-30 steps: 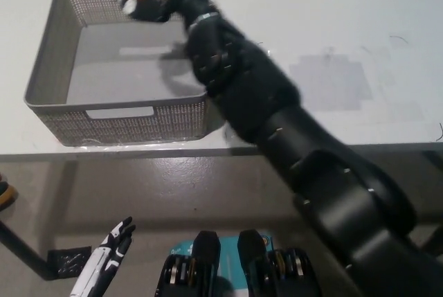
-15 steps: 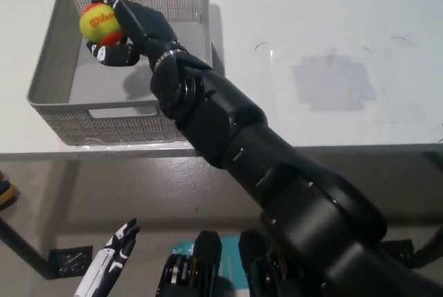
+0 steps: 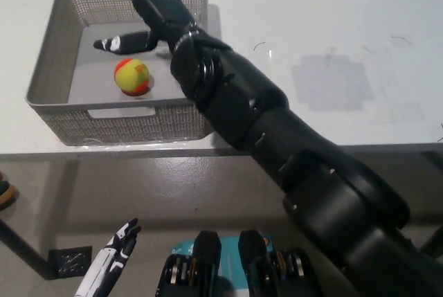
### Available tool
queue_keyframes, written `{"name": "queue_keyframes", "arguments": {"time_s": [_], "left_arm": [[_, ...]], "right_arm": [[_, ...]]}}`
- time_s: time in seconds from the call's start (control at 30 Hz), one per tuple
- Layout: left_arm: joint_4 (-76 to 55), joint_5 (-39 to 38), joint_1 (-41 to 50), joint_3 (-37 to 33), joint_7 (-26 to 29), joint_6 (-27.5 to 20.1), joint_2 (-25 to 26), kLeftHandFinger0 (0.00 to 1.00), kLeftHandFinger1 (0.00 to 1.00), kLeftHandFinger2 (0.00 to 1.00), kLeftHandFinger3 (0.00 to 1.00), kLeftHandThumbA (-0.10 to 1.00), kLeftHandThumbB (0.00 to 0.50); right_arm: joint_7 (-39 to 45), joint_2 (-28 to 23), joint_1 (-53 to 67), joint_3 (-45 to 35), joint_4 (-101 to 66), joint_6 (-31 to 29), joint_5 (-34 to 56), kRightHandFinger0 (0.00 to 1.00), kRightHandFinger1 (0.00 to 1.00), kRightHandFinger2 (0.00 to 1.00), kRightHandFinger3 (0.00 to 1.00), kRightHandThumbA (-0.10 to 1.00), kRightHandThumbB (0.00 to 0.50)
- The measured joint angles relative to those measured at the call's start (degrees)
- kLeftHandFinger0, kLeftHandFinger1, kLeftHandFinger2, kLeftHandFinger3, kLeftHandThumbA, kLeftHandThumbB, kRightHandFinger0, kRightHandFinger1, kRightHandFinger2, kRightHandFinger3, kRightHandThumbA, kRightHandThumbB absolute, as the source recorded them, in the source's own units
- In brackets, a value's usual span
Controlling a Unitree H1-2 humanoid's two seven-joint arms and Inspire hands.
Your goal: Use the right hand to pick up a tennis ball and put it into a container on the left side
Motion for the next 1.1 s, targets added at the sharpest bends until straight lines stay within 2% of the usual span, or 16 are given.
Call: {"name": "queue_keyframes", "arguments": {"time_s": [0.07, 0.13, 0.33, 0.53, 0.6, 0.9, 0.97, 1.07, 1.1], "left_arm": [[0.1, 0.0, 0.0, 0.0, 0.0, 0.0, 0.0, 1.0, 1.0, 1.0, 1.0, 0.98, 0.395], [0.2, 0.0, 0.0, 0.0, 0.0, 0.0, 0.0, 1.0, 1.0, 1.0, 1.0, 0.99, 0.413], [0.3, 0.0, 0.0, 0.0, 0.0, 0.0, 0.0, 1.0, 1.0, 1.0, 1.0, 0.99, 0.417], [0.3, 0.0, 0.0, 0.0, 0.0, 0.2, 0.0, 1.0, 1.0, 1.0, 1.0, 0.98, 0.413], [0.3, 0.0, 0.1, 0.0, 0.0, 0.3, 0.0, 1.0, 1.0, 1.0, 1.0, 0.99, 0.416], [0.5, 0.0, 0.0, 0.0, 0.0, 0.4, 0.0, 1.0, 1.0, 1.0, 1.0, 1.0, 0.395], [0.5, 0.0, 0.0, 0.0, 0.0, 0.4, 0.0, 1.0, 1.0, 1.0, 1.0, 1.0, 0.409], [0.7, 0.0, -0.3, 0.0, 0.0, 0.4, 0.0, 1.0, 1.0, 1.0, 1.0, 1.0, 0.403], [0.8, 0.0, -0.4, 0.0, 0.0, 0.4, 0.0, 1.0, 1.0, 1.0, 1.0, 0.99, 0.404]], "right_arm": [[0.4, -1.0, 0.0, -0.9, -4.3, 0.3, 0.1, 1.0, 1.0, 1.0, 1.0, 1.0, 0.444], [0.7, -2.2, 0.2, -1.8, -8.7, 0.6, 0.1, 1.0, 1.0, 1.0, 1.0, 1.0, 0.417], [1.7, -6.3, 3.4, -4.5, -22.8, 2.4, 0.1, 1.0, 1.0, 1.0, 1.0, 1.0, 0.376], [3.2, -10.9, 9.5, -6.1, -35.2, 3.9, 0.0, 1.0, 1.0, 1.0, 1.0, 1.0, 0.374], [3.9, -13.0, 12.8, -6.8, -40.2, 4.6, 0.1, 1.0, 1.0, 1.0, 1.0, 1.0, 0.349], [5.1, -19.1, 31.5, -10.2, -58.6, 6.0, 0.7, 1.0, 1.0, 1.0, 1.0, 1.0, 0.365], [5.1, -19.6, 37.0, -10.8, -62.6, 5.8, 1.2, 1.0, 1.0, 1.0, 1.0, 1.0, 0.321], [5.0, -19.9, 45.9, -11.3, -68.5, 4.5, 2.3, 1.0, 1.0, 1.0, 1.0, 1.0, 0.328], [4.9, -19.9, 49.5, -11.6, -70.6, 3.5, 2.8, 1.0, 1.0, 1.0, 1.0, 1.0, 0.315]]}}
